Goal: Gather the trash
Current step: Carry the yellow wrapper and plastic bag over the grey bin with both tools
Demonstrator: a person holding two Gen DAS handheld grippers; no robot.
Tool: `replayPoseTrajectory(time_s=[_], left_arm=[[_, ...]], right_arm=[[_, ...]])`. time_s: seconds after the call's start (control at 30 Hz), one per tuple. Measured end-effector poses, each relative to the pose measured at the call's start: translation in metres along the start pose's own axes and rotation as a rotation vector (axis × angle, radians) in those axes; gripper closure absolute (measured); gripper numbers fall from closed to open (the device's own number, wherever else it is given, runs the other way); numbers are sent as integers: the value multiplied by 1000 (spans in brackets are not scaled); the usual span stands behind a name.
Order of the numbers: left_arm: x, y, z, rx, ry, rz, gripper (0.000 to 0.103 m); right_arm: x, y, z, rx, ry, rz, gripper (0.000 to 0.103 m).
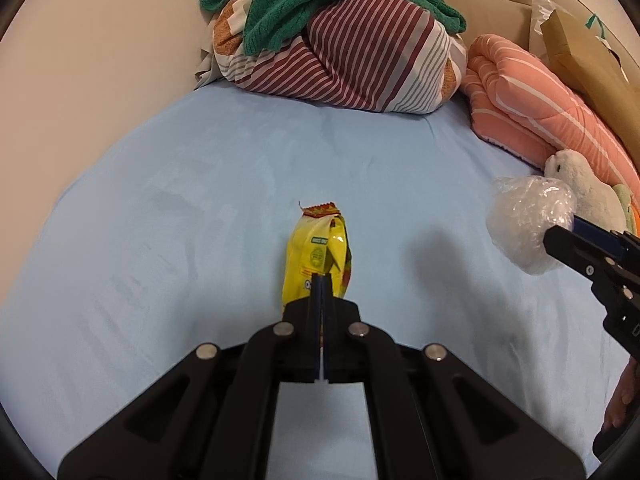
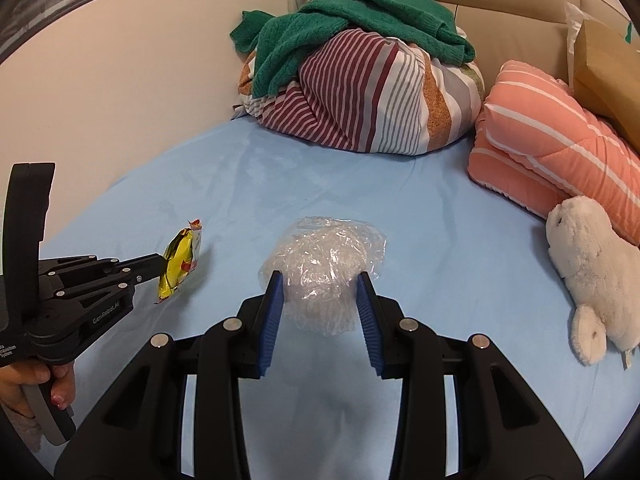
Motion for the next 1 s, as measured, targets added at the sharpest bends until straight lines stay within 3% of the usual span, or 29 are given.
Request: replayPoseTrajectory(time_s=[0.37,0.63,1.0], left_arm=[[-8,-4,90,37,1,37,103],[-27,-11,188,86,35,67,103],[-83,-40,327,138,163,115,103]], right_arm=[[-38,1,80,18,49,13,68],[-76,12,150,51,85,55,68],[-173,11,246,102,209,130,68]])
Point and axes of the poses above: each gripper's, at about its wrist camera, not at the fingertips, and z roughly against the way its jaws point, x to its right, y to its top, the point moved 7 cm from there along -z, roughly the way its jaws point, and after that the axes turned 14 degrees about x, right-handed, at the moved point
